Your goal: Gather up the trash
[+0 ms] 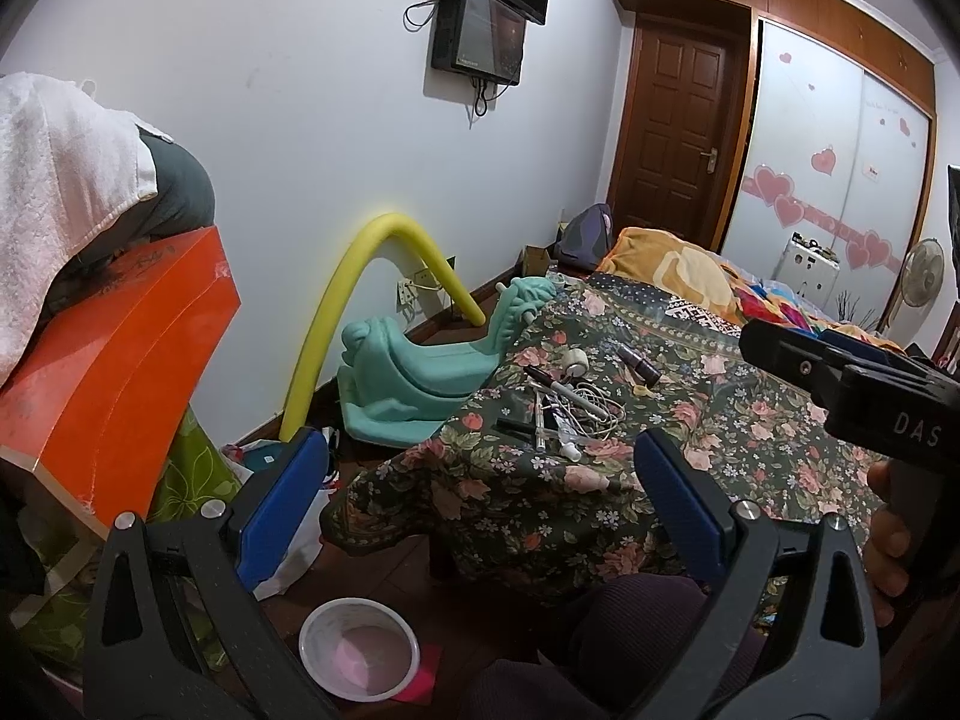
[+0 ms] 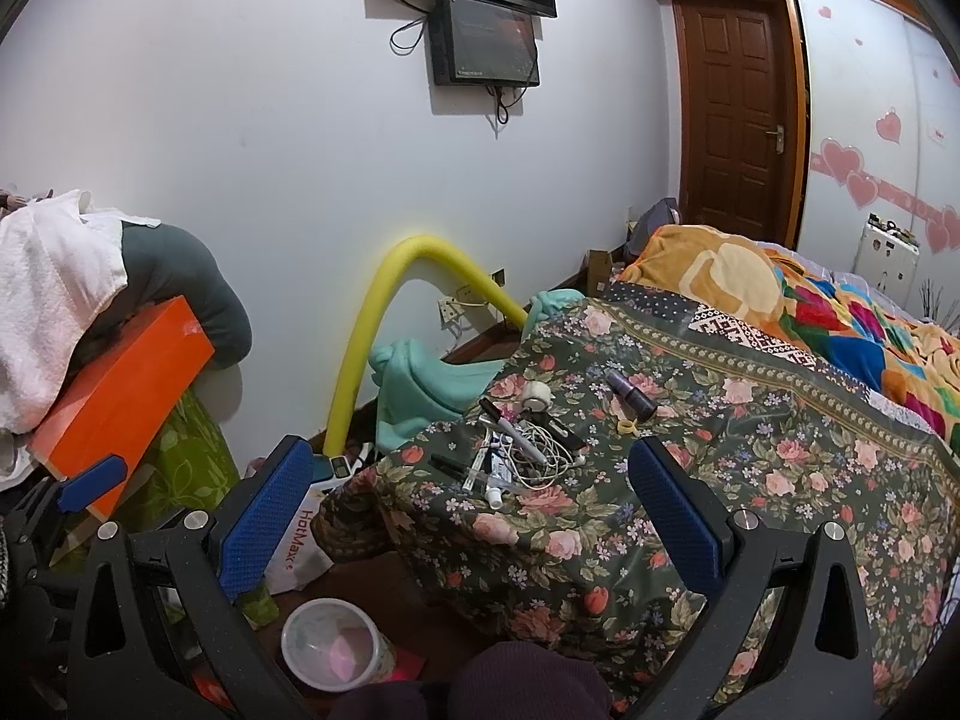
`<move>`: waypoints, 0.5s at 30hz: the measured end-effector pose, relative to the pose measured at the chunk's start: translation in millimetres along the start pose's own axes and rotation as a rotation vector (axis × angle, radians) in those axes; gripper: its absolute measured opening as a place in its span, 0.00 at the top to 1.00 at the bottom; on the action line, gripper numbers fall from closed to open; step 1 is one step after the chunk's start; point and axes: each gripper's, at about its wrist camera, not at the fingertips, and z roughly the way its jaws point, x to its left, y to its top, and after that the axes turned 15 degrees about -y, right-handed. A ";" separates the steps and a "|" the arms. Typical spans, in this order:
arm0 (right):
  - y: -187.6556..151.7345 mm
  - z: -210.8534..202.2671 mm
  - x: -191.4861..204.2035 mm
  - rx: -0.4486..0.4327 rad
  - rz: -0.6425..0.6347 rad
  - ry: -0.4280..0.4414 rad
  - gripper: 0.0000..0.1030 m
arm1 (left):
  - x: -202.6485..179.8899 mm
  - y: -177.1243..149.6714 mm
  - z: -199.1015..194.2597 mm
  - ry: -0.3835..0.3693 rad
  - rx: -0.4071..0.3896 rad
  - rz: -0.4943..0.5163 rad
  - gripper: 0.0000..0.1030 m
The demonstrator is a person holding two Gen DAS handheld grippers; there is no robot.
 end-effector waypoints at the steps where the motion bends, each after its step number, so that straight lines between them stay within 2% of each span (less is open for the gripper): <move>1: 0.2 -0.1 0.2 -0.001 0.000 -0.002 0.00 | -0.1 0.3 -0.3 0.002 -0.002 0.000 0.01; 15: 1.5 -3.2 -1.0 -0.002 0.003 0.002 0.00 | -0.9 3.1 -2.0 0.008 -0.001 0.003 0.01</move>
